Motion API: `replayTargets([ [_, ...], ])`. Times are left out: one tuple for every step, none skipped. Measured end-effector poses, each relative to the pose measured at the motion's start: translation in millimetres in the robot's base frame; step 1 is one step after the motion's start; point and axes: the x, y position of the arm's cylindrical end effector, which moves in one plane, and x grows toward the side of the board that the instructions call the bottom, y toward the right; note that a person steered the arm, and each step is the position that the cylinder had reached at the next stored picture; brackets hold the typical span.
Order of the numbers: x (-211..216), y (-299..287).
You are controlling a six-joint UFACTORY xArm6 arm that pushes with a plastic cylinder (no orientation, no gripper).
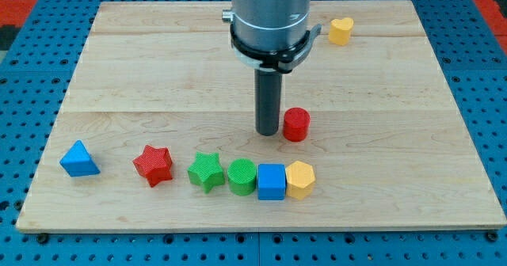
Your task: Move the red circle bottom right to the yellow heart
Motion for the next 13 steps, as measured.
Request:
replayTargets([
  [-3.2, 35.1],
  [-0.7, 99.8],
  [17.1, 139.4],
  [19.4, 150.8],
  [20.3, 153.8],
  [27.8, 175.9],
  [60.8, 195.2],
  [31.4, 196.0],
  [3.3, 196.0],
  [-48.2, 182.5],
  [-96.9, 167.4],
  [-105.6, 172.6],
  [-130.9, 172.6],
])
